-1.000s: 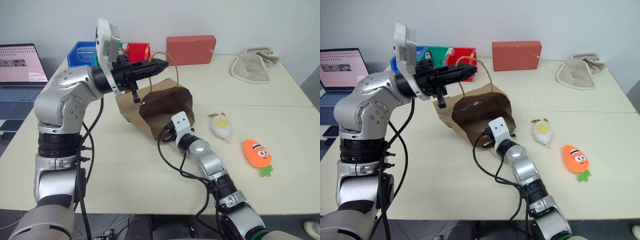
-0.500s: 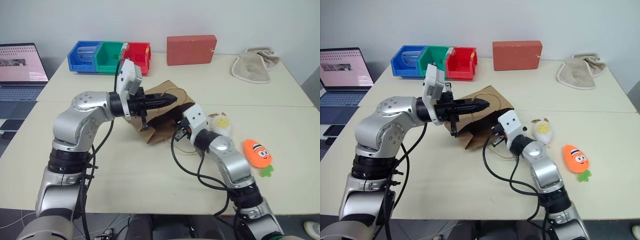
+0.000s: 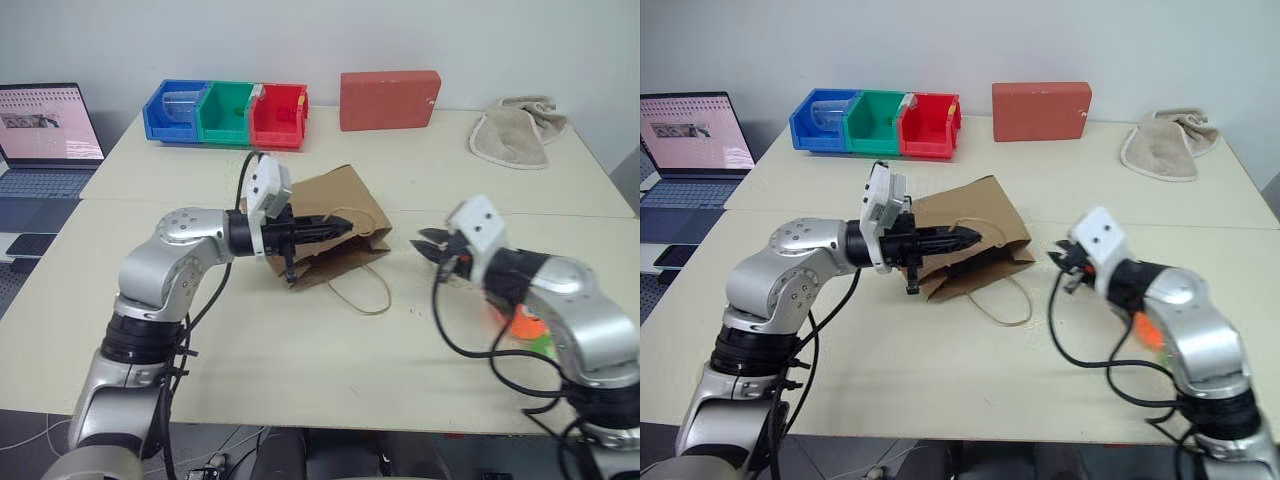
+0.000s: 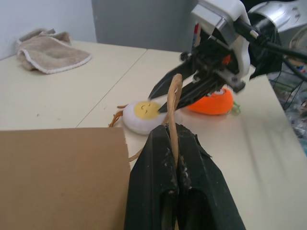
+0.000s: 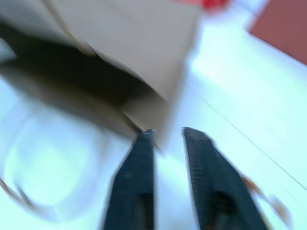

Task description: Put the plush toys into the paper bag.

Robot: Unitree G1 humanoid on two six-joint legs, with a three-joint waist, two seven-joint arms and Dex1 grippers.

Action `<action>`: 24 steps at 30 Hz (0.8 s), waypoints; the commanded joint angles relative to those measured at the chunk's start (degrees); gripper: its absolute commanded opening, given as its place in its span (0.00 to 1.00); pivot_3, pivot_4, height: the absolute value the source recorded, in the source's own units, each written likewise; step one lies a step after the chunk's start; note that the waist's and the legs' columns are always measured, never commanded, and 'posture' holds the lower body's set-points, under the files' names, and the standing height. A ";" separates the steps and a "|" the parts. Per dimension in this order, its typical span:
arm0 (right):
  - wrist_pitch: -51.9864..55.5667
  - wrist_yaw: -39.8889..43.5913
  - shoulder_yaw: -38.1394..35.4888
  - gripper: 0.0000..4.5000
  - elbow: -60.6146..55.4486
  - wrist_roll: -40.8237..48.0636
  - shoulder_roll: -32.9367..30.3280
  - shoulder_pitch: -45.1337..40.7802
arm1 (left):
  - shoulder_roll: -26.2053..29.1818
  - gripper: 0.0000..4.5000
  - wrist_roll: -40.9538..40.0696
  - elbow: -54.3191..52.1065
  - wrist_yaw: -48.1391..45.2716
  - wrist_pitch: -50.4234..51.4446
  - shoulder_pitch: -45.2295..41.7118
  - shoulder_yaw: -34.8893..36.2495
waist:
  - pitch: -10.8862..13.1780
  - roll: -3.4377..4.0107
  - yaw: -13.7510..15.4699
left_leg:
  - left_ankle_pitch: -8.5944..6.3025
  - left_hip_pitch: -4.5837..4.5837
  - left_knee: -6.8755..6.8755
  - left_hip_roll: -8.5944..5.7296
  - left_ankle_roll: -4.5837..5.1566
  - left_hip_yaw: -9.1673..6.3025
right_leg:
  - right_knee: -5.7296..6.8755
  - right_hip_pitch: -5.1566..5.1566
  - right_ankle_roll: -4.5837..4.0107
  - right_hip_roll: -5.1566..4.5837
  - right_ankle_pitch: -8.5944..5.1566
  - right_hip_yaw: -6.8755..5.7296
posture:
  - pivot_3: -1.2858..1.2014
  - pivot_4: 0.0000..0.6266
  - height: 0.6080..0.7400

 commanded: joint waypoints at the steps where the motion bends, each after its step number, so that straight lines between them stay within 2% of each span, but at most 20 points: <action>1: -10.57 3.81 1.40 0.55 0.04 -5.45 -9.20 3.47 | 0.50 0.00 -1.55 -2.02 0.17 -0.82 -1.47 3.51 | 0.00 0.01 0.05 | 0.00 0.01 0.00 0.00 0.00 0.02 | 0.01 0.00 0.00 0.00 0.00 0.01 | 0.52 0.24 1.00; 3: -16.09 5.46 3.85 0.71 1.37 -8.53 -13.78 6.47 | 0.33 0.00 -2.90 -2.11 0.27 0.16 -2.23 4.42 | 0.00 -0.01 0.26 | 0.00 0.00 0.01 0.00 0.00 0.03 | -0.03 0.02 0.00 -0.01 -0.01 0.00 | 0.52 0.24 1.00; 5: -17.60 5.38 4.62 0.87 2.60 -8.34 -13.78 7.55 | 0.41 0.00 -3.62 -2.35 -0.05 0.80 -2.47 4.62 | 0.00 -0.03 0.19 | 0.00 -0.01 0.01 0.00 0.00 0.05 | -0.06 0.02 0.00 -0.01 -0.01 0.01 | 0.52 0.24 1.00; 10: -24.78 2.26 9.87 0.87 10.53 -14.98 -11.97 5.68 | 0.50 0.00 -3.14 -2.36 -0.47 1.03 -2.41 3.81 | 0.01 -0.03 -0.02 | 0.00 0.04 0.03 0.00 0.00 0.14 | -0.02 0.02 0.05 -0.01 0.02 0.09 | 0.52 0.24 1.00; 13: -26.62 0.04 11.08 0.74 15.50 -16.79 -8.72 3.26 | 0.21 0.00 -3.01 -2.95 -0.35 1.15 -2.01 3.35 | 0.01 -0.02 -0.08 | 0.00 0.03 0.06 0.00 -0.01 0.17 | -0.04 0.03 0.07 -0.01 0.04 0.12 | 0.52 0.24 1.00; 22: -37.35 0.47 11.98 0.02 22.92 -22.46 -9.41 0.86 | 0.52 0.00 -3.35 -2.84 -0.58 2.11 -1.91 3.65 | 0.00 -0.02 0.19 | 0.00 0.05 0.05 -0.01 -0.01 0.15 | -0.03 0.04 0.07 -0.01 0.04 0.11 | 0.52 0.24 1.00; 24: -39.46 2.11 11.47 0.01 23.05 -21.88 -9.94 0.54 | 0.43 0.00 -3.50 -2.63 -1.18 1.86 -1.80 3.80 | 0.01 -0.02 0.18 | 0.00 0.06 0.05 -0.01 -0.01 0.16 | -0.02 0.04 0.06 -0.01 0.04 0.12 | 0.52 0.24 1.00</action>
